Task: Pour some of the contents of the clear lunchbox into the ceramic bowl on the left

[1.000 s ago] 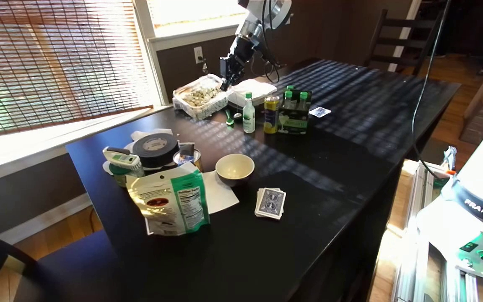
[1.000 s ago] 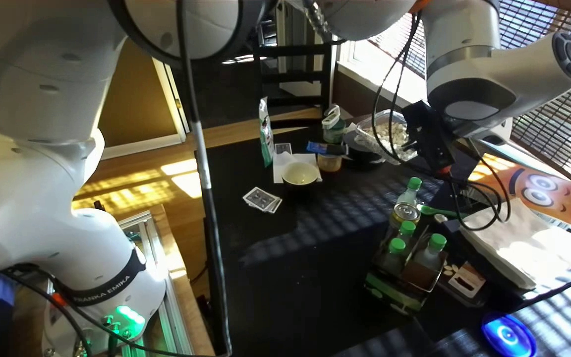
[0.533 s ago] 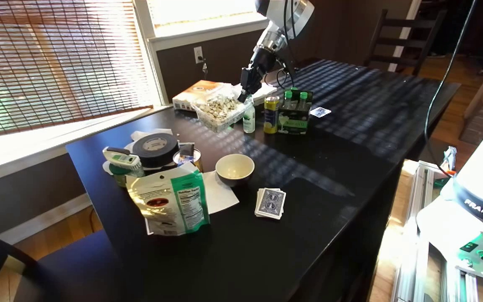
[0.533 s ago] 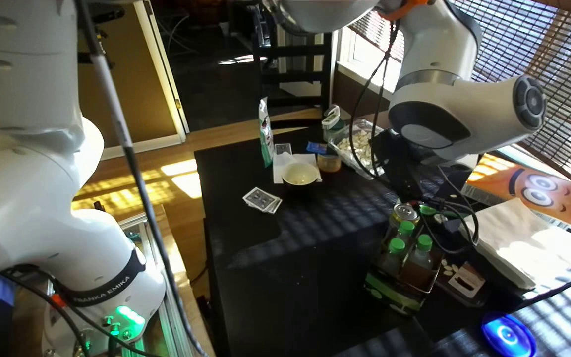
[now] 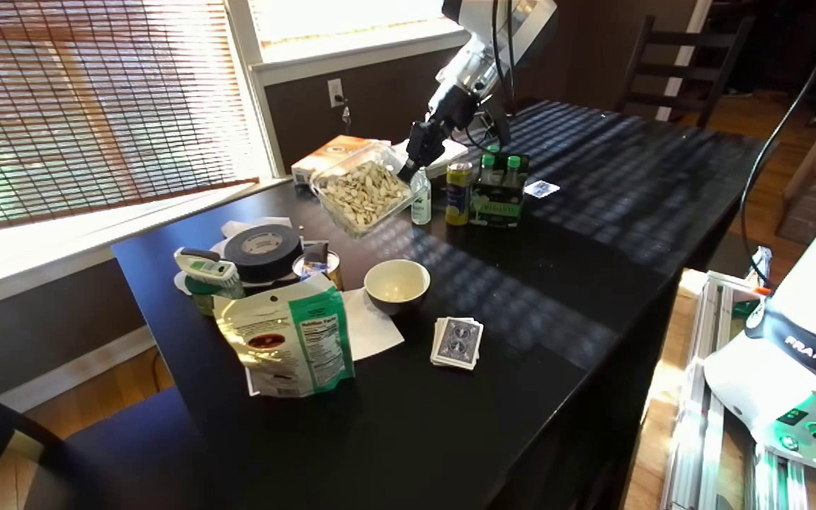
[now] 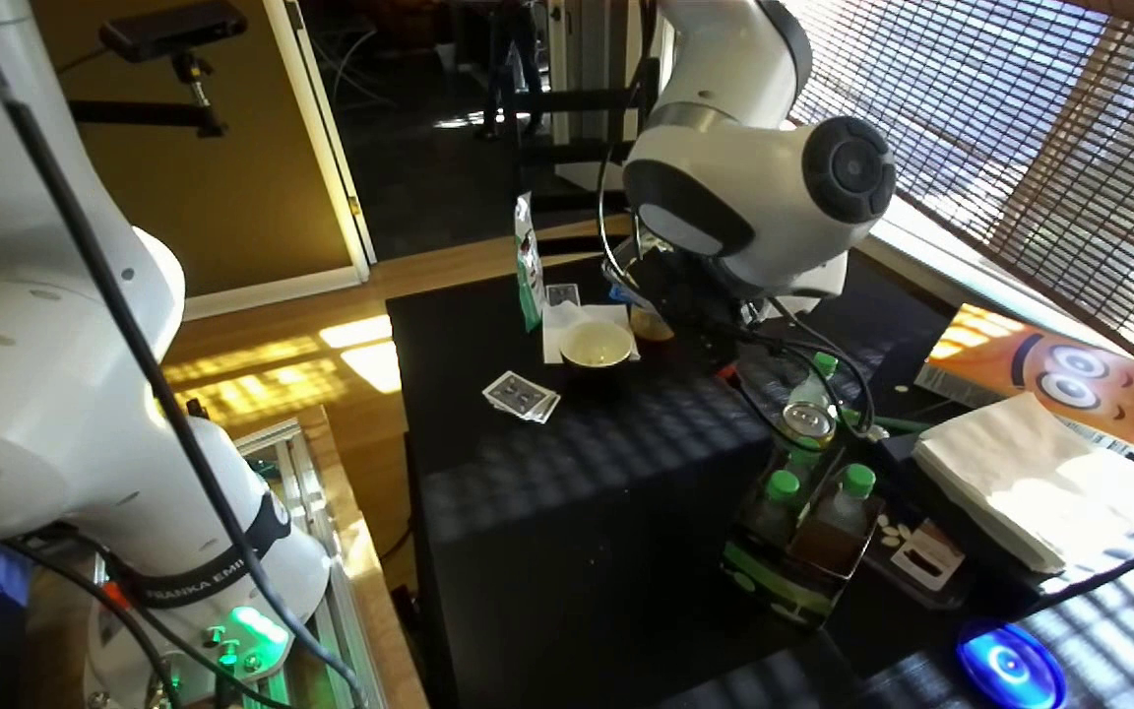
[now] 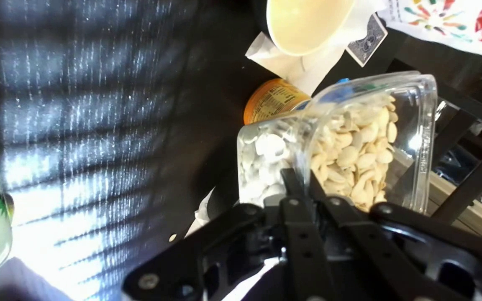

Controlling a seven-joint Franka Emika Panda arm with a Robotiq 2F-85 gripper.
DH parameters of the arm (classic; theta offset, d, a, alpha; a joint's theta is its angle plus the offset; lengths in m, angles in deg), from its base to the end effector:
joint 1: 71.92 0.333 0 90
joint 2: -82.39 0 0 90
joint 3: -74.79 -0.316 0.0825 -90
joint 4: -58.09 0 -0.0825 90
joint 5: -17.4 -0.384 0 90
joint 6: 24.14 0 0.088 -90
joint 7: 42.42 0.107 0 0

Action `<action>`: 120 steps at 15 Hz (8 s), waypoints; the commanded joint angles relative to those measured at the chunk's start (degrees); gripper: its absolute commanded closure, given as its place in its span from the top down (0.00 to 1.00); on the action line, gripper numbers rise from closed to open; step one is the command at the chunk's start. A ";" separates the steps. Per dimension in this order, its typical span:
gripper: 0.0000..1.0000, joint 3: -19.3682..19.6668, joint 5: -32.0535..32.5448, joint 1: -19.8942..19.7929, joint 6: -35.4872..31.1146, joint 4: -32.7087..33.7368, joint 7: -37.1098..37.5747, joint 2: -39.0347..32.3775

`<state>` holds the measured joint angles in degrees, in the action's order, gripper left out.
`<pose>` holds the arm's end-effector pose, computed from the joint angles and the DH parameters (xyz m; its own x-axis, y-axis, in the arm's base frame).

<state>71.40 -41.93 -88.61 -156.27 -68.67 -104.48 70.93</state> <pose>0.5340 -0.1084 0.2862 0.9335 -0.0408 0.3564 0.1802 -0.8056 -0.5643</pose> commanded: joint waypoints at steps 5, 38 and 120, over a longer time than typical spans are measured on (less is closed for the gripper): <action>0.01 6.99 -7.84 4.51 -5.96 -5.15 5.46 7.60; 0.01 6.71 -8.69 10.88 -24.86 -19.65 -1.90 13.97; 0.01 -7.03 -46.41 16.92 -52.42 -16.70 -39.08 16.35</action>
<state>64.87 -86.24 -71.93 -207.13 -85.69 -142.25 85.27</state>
